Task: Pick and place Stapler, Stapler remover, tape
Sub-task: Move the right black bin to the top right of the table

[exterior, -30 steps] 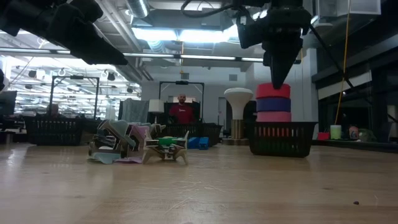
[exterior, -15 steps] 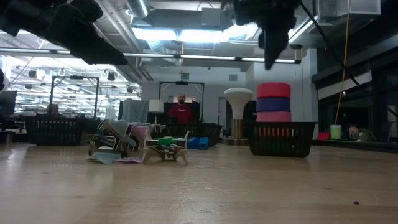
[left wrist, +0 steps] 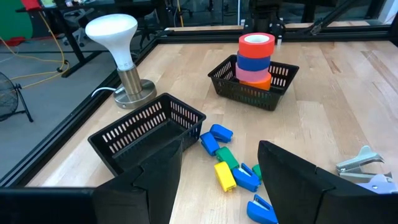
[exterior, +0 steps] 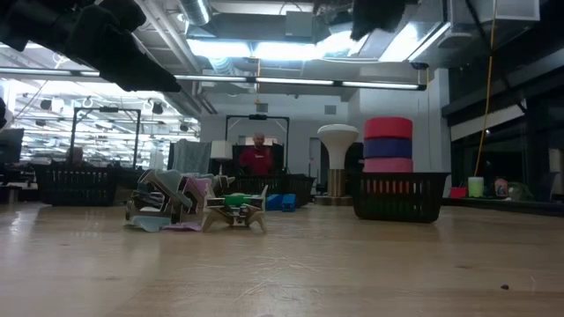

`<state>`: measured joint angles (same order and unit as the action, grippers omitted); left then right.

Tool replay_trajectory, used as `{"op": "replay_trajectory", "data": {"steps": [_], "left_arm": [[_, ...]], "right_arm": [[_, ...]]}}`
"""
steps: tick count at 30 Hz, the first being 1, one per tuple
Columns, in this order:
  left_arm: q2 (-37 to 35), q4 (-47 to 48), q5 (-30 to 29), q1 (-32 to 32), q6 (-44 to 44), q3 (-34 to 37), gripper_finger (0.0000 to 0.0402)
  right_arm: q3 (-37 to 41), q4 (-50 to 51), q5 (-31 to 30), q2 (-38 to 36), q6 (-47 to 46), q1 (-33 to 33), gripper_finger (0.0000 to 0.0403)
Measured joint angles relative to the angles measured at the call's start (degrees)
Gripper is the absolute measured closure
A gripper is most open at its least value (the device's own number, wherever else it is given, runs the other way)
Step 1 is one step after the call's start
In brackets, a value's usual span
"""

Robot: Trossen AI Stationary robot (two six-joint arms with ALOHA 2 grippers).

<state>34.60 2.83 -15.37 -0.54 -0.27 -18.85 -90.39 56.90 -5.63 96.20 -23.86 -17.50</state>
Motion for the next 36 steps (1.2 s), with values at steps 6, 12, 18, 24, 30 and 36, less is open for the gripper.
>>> {"op": "replay_trajectory", "data": {"steps": [6,12,18,24,30,36], "left_arm": [[0.0,0.0,0.0,0.0,0.0,0.0,0.0192],[0.0,0.0,0.0,0.0,0.0,0.0,0.0192],[0.0,0.1,0.0,0.0,0.0,0.0,0.0192],[0.0,0.1,0.0,0.0,0.0,0.0,0.0192],[0.0,0.1,0.0,0.0,0.0,0.0,0.0192],[0.0,0.0,0.0,0.0,0.0,0.0,0.0192]], "right_arm": [[0.0,-4.9,-7.5,0.0,-0.7,-6.2,0.0233],[0.0,-8.3,-11.3,3.2,-1.3,-9.7,0.0233],[0.0,-7.5,-11.1,11.1,1.2,-10.3,0.0233],[0.0,-5.4,-10.8,17.7,3.7,-9.7,0.0233],[0.1,-3.1,-13.7,19.7,-1.1,-6.6,0.0233],[3.9,-2.5,-17.1,19.7,-6.2,-5.4,0.0233]]}}
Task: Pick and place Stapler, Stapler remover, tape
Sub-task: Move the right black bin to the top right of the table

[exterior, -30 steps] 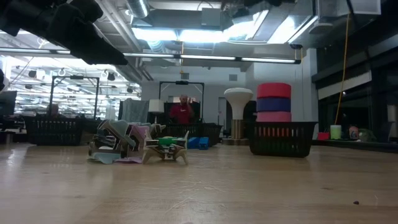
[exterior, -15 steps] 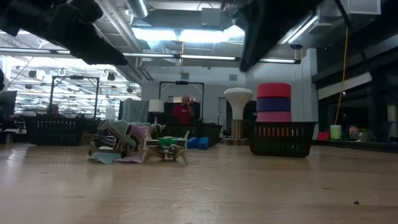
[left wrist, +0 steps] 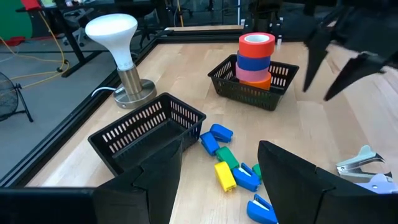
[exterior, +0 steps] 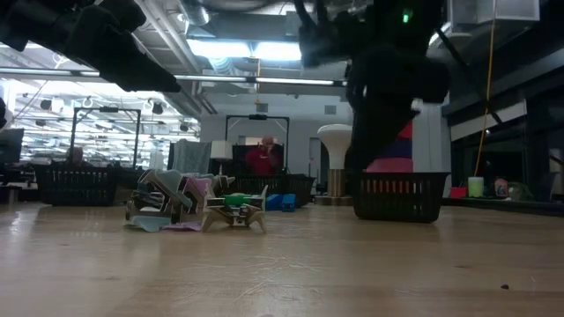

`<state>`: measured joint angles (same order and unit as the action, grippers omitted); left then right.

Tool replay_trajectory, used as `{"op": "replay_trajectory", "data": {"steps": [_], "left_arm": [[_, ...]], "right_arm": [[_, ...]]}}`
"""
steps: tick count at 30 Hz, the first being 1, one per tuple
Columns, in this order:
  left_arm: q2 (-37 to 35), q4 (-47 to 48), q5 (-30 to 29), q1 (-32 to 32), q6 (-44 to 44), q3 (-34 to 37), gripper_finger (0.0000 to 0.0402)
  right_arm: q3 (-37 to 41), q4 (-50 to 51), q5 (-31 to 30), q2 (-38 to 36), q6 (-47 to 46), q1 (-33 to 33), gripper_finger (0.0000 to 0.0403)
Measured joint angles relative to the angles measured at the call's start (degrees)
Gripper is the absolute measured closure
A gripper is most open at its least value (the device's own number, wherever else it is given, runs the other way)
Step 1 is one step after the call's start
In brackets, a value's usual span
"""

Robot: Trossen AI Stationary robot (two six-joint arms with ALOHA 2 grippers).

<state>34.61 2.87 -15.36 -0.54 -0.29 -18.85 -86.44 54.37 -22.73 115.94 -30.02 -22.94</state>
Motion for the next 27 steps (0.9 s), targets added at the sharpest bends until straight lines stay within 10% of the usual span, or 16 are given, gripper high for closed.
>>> {"op": "replay_trajectory", "data": {"steps": [27], "left_arm": [[0.0,0.2,0.0,0.0,0.0,0.0,0.0192]], "right_arm": [[14.1,-1.7,-4.6,-3.6,-10.2,3.9,0.0233]]}}
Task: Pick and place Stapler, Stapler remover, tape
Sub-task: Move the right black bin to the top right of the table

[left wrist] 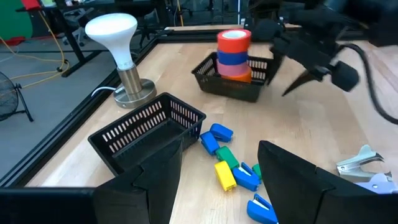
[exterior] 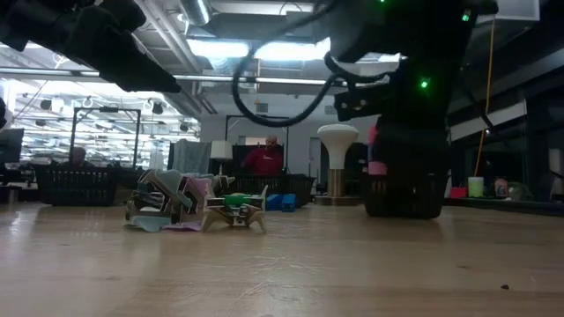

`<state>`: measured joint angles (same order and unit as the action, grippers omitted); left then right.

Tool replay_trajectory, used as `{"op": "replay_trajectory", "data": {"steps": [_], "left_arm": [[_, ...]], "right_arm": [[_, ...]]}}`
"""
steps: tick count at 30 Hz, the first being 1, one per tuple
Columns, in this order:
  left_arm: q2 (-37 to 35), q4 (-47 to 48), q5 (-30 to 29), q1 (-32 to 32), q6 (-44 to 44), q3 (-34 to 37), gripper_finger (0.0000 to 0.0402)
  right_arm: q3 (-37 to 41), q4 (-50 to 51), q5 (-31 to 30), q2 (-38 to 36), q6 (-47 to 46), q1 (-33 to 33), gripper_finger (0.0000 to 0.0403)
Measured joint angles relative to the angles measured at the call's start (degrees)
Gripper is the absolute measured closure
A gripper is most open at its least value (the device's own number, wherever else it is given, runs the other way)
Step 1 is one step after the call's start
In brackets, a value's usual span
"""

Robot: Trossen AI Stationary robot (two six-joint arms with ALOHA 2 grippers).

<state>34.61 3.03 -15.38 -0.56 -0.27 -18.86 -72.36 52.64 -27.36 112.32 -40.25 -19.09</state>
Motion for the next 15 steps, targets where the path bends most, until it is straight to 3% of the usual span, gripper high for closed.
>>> {"op": "replay_trajectory", "data": {"steps": [15], "left_arm": [[0.0,0.2,0.0,0.0,0.0,0.0,0.0192]], "right_arm": [[13.7,-3.3,-7.8,-9.5,0.8,9.8,0.0233]]}}
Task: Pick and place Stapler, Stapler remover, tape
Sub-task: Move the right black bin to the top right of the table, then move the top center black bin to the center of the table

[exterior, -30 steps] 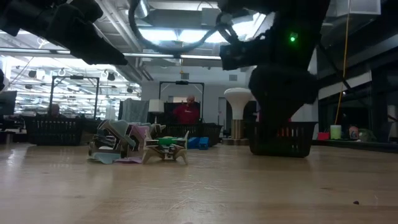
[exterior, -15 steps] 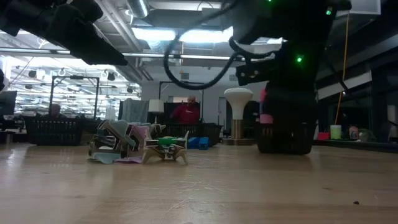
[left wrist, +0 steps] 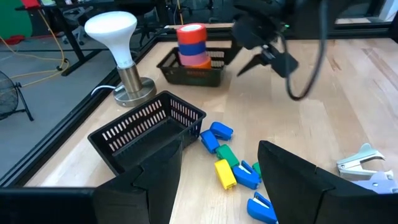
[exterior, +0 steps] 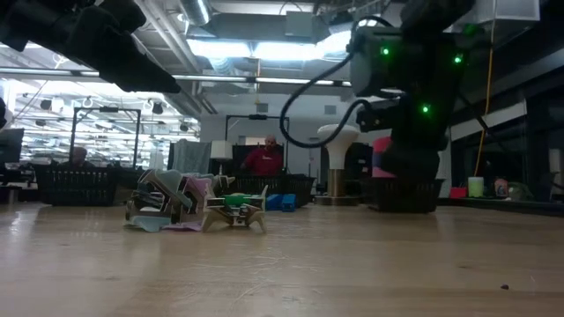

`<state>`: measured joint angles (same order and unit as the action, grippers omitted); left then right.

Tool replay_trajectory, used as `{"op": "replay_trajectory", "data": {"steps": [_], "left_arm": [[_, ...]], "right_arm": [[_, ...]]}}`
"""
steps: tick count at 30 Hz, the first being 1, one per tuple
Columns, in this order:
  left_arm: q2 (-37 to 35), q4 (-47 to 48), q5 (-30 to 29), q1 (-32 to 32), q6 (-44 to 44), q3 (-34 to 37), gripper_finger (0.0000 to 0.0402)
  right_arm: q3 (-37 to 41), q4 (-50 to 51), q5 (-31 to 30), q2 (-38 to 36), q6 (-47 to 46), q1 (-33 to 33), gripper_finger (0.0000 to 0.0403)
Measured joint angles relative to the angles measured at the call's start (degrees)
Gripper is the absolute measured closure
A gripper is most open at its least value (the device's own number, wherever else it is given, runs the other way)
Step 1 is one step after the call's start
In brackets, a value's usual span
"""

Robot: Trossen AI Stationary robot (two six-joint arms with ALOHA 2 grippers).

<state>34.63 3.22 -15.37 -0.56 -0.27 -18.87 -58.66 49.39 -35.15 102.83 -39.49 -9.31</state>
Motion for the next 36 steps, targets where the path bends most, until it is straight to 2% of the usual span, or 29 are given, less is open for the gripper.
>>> {"op": "replay_trajectory", "data": {"steps": [9,17,23,27,30,36], "left_arm": [[0.0,0.0,0.0,0.0,0.0,0.0,0.0192],[0.0,0.0,0.0,0.0,0.0,0.0,0.0192],[0.0,0.0,0.0,0.0,0.0,0.0,0.0192],[0.0,0.0,0.0,0.0,0.0,0.0,0.0192],[0.0,0.0,0.0,0.0,0.0,0.0,0.0192],[0.0,0.0,0.0,0.0,0.0,0.0,0.0192]], "right_arm": [[2.7,0.1,-3.0,-3.8,2.5,3.9,0.0233],[-2.1,-0.8,-2.1,-5.7,7.7,1.3,0.0233],[-5.9,-10.1,4.4,-5.8,29.5,0.6,0.0233],[-6.2,-17.7,6.9,-5.8,44.2,2.3,0.0233],[-6.2,-21.7,7.4,-5.8,51.8,4.6,0.0233],[-6.3,-28.9,16.3,-4.5,62.3,9.1,0.0233]]}}
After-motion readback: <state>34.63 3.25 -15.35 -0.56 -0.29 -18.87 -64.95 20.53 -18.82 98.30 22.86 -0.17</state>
